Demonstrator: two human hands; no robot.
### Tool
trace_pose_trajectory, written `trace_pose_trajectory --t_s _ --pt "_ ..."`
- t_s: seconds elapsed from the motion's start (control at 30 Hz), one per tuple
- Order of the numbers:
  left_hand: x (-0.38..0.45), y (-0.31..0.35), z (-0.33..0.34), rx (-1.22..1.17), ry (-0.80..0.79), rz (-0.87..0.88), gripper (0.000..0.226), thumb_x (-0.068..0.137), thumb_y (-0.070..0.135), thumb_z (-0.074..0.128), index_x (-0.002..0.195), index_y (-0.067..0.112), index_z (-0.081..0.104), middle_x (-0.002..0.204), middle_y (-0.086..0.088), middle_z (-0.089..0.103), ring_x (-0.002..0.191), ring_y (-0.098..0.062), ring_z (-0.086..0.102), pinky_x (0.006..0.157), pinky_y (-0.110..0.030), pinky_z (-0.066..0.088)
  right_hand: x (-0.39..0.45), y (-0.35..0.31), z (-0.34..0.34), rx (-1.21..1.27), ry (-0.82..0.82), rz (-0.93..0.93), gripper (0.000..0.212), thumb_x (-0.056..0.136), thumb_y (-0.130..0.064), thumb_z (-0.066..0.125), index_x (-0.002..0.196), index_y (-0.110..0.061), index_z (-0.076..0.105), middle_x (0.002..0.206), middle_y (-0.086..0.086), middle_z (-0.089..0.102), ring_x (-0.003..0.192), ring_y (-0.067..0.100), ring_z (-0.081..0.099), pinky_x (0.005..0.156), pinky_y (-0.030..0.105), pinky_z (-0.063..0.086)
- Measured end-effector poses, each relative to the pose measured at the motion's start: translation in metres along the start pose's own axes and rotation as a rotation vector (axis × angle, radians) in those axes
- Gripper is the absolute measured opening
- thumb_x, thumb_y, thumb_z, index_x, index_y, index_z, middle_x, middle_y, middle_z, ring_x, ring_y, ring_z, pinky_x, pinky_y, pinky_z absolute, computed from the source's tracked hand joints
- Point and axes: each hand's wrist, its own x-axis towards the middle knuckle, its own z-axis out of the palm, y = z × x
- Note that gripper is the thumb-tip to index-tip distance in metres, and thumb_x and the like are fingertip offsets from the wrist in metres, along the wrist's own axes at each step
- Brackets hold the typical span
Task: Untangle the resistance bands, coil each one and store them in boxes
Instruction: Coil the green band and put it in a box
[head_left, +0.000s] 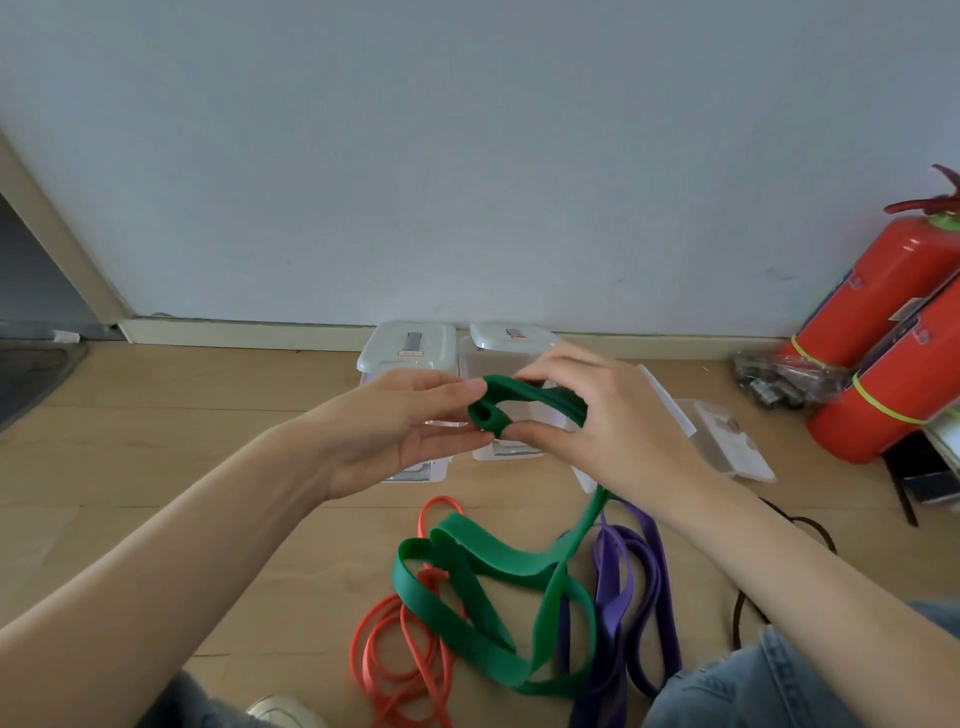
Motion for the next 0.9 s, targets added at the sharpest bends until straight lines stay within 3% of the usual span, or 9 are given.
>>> trace_pose_trajectory --t_s 0.1,0.23,0.37,0.5,0.6,0.7,0.8,0.87,0.9 --pt "-0.005 0.005 -0.006 0.134 -0.077 -0.057 0.040 0.070 0.019 0.066 0.107 0.005 0.065 0.104 -0.008 0.072 0.095 -0.017 0.069 0.075 -0.018 0.054 -0.002 -0.001 -0.005 -0.024 -0.052 -0.096 0.023 0.082 -0.028 0.069 0.102 -0.016 0.071 0.095 -0.008 0.063 0.082 0.013 0.061 0.069 0.040 0.050" --pt "-0.011 0.004 -0.007 0.457 -0.206 -0.122 0.039 0.069 0.017 0.068 0.108 0.013 0.065 0.102 0.000 0.073 0.091 -0.008 0.068 0.073 -0.013 0.050 -0.008 -0.003 -0.004 -0.108 -0.208 -0.221 0.021 0.086 -0.025 0.065 0.104 -0.016 0.071 0.098 -0.005 0.064 0.080 0.016 0.062 0.063 0.045 0.050" --pt "-0.013 0.005 -0.006 0.741 -0.217 -0.118 0.045 0.065 0.031 0.079 0.109 0.028 0.068 0.111 0.015 0.067 0.099 0.001 0.062 0.092 -0.018 0.041 -0.011 -0.007 -0.001 -0.160 -0.277 -0.280 0.020 0.085 -0.024 0.064 0.103 -0.017 0.071 0.098 -0.004 0.063 0.077 0.016 0.061 0.060 0.043 0.050" --pt "-0.013 0.005 -0.006 0.759 -0.205 -0.101 0.041 0.064 0.031 0.074 0.105 0.027 0.070 0.098 0.005 0.069 0.090 -0.002 0.060 0.082 -0.012 0.040 -0.010 -0.008 -0.003 -0.145 -0.297 -0.265 0.021 0.086 -0.025 0.063 0.105 -0.019 0.071 0.102 -0.005 0.063 0.080 0.016 0.061 0.063 0.044 0.050" --pt "-0.011 0.003 -0.007 0.703 -0.239 -0.083 0.036 0.066 0.025 0.075 0.101 0.029 0.069 0.101 0.005 0.070 0.094 -0.008 0.064 0.081 -0.017 0.045 -0.009 -0.007 -0.004 -0.124 -0.300 -0.262 0.022 0.086 -0.025 0.064 0.106 -0.020 0.071 0.104 -0.006 0.064 0.083 0.013 0.062 0.065 0.042 0.050" --pt "-0.011 0.003 -0.005 0.697 -0.310 -0.067 0.027 0.068 0.027 0.075 0.094 0.033 0.072 0.095 0.013 0.070 0.085 -0.002 0.063 0.074 -0.011 0.046 -0.010 -0.008 -0.003 -0.119 -0.315 -0.266 0.020 0.085 -0.024 0.064 0.104 -0.020 0.071 0.102 -0.008 0.064 0.081 0.008 0.059 0.064 0.041 0.050" --pt "-0.009 0.001 -0.001 0.698 -0.284 -0.055 0.021 0.068 0.029 0.076 0.090 0.031 0.074 0.086 0.015 0.070 0.076 0.002 0.062 0.067 -0.007 0.045 -0.008 -0.008 -0.002 -0.116 -0.335 -0.241 0.020 0.085 -0.024 0.065 0.104 -0.020 0.071 0.101 -0.007 0.063 0.082 0.010 0.059 0.068 0.042 0.050" --pt "-0.007 -0.001 0.000 0.695 -0.195 -0.005 0.028 0.065 0.037 0.078 0.091 0.028 0.073 0.088 0.012 0.072 0.078 0.001 0.064 0.066 -0.006 0.045 -0.006 -0.007 -0.001 -0.096 -0.304 -0.200 0.022 0.083 -0.018 0.069 0.105 -0.019 0.071 0.100 -0.008 0.059 0.082 0.005 0.056 0.073 0.033 0.049" --pt "-0.006 0.000 -0.001 0.684 -0.138 0.035 0.033 0.063 0.041 0.075 0.093 0.028 0.072 0.091 0.011 0.072 0.082 -0.001 0.065 0.068 -0.006 0.045 -0.005 -0.006 0.000 -0.066 -0.255 -0.161 0.025 0.081 -0.016 0.070 0.106 -0.018 0.069 0.099 -0.008 0.055 0.079 -0.002 0.052 0.074 0.022 0.046"
